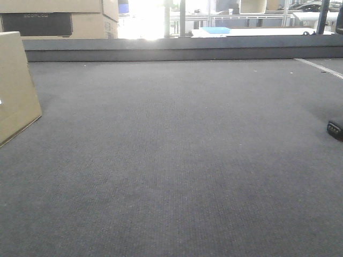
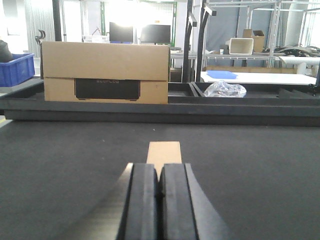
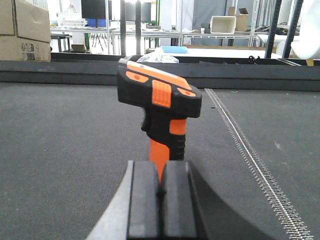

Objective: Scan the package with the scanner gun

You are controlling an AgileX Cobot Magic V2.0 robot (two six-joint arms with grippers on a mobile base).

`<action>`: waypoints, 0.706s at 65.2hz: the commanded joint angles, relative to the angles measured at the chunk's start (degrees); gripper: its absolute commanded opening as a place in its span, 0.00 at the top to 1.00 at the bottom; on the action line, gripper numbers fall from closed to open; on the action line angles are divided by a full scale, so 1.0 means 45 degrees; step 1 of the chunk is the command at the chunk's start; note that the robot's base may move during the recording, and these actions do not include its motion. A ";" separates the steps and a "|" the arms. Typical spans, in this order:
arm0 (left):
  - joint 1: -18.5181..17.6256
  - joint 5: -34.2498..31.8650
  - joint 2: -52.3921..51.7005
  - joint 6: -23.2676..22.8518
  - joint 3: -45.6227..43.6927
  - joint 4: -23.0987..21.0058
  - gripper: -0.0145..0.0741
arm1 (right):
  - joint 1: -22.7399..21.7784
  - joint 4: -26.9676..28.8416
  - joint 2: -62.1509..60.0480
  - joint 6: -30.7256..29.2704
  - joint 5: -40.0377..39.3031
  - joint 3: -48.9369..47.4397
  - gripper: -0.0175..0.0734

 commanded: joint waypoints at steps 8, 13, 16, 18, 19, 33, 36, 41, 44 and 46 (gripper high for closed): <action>0.0039 -0.2994 -0.0338 0.0637 0.2390 -0.0334 0.96 | -0.0070 -0.0052 -0.0042 0.0042 -0.0202 0.0000 0.99; 0.0039 -0.3463 -0.0624 0.0637 0.3372 -0.0651 0.96 | -0.0070 -0.0052 -0.0042 0.0042 -0.0202 0.0000 0.99; 0.0039 -0.3520 -0.0679 0.0637 0.3768 -0.0651 0.96 | -0.0070 -0.0052 -0.0042 0.0042 -0.0202 0.0000 0.99; 0.0039 -0.3520 -0.0679 0.0637 0.4016 -0.0651 0.96 | -0.0070 -0.0052 -0.0042 0.0042 -0.0202 0.0000 0.99; 0.0039 -0.3520 -0.0679 0.0637 0.4102 -0.0590 0.96 | -0.0070 -0.0052 -0.0042 0.0042 -0.0202 0.0000 0.99; 0.0039 -0.4232 -0.0679 0.0637 0.4892 -0.0531 0.96 | -0.0070 -0.0052 -0.0042 0.0042 -0.0202 0.0000 0.99; 0.0039 -0.4480 -0.0679 0.0637 0.4892 -0.0370 0.96 | -0.0070 -0.0052 -0.0042 0.0042 -0.0202 0.0000 0.99; 0.0039 -0.4204 -0.0679 0.0637 0.4892 -0.0303 0.96 | -0.0070 -0.0052 -0.0042 0.0042 -0.0202 0.0000 0.99; 0.0039 -0.4204 -0.0679 0.0637 0.4892 -0.0303 0.96 | -0.0070 -0.0052 -0.0042 0.0042 -0.0202 0.0000 0.99; 0.0039 -0.4204 -0.0679 0.0637 0.4892 -0.0303 0.96 | -0.0070 -0.0052 -0.0042 0.0042 -0.0202 0.0000 0.99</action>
